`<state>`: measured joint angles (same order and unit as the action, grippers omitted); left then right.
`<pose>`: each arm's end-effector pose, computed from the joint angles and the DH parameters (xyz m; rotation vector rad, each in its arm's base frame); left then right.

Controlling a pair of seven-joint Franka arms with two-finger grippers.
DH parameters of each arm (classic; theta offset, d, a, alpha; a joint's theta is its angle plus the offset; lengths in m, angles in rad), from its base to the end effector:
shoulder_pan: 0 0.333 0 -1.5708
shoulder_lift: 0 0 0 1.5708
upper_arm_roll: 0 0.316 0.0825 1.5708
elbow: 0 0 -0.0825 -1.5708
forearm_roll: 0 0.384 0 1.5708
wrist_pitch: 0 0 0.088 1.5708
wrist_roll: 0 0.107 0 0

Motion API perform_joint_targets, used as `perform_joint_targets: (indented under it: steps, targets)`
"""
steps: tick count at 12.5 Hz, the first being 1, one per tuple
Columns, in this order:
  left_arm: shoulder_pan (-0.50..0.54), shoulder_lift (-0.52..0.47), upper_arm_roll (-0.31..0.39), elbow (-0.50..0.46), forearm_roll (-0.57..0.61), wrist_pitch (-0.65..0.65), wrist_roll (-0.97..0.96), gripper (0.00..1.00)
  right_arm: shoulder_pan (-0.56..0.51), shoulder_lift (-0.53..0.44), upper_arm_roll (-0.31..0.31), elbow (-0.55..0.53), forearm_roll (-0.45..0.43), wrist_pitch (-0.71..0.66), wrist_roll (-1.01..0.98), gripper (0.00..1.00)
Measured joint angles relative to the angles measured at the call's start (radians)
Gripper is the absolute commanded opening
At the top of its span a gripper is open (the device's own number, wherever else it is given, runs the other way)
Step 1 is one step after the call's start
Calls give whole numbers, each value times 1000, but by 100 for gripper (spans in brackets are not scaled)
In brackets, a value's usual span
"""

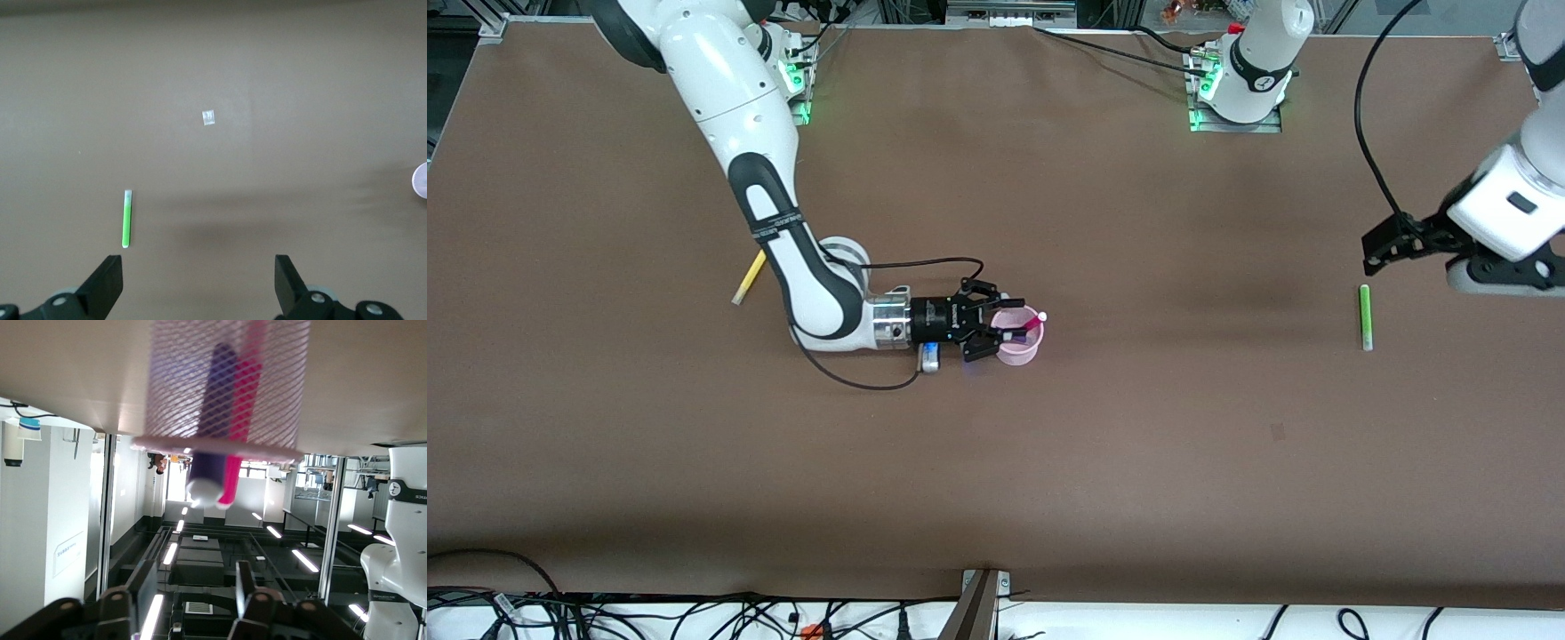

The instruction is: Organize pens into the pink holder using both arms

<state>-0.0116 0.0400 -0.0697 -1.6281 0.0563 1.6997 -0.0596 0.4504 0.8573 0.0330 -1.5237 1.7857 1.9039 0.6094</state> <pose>0.5752 -0.0408 0.5863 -3.0900 0.0432 -0.0547 0.5986 0.3891 0.1832 -1.3875 1.1170 1.1483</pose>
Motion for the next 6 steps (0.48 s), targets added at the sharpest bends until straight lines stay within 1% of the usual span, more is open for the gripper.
perform_joint_targets:
  steps: [1,2,3,5,6]
  targets:
    - [-1,-44,0,-59,0,8,-8,100,-5,-20,-11,7,-57,0,0,100]
    - [-1,-76,0,-98,0,2,-11,100,-6,-50,-31,12,-124,0,1,100]
    - [-1,-94,0,-114,-6,-11,-13,100,-6,-85,-55,17,-195,-1,1,100]
    - [-1,-101,14,-118,-92,-15,-16,100,-8,-168,-118,25,-357,-1,0,100]
    - [-1,-98,34,-117,-118,-14,-16,100,-8,-206,-158,31,-449,-13,0,100]
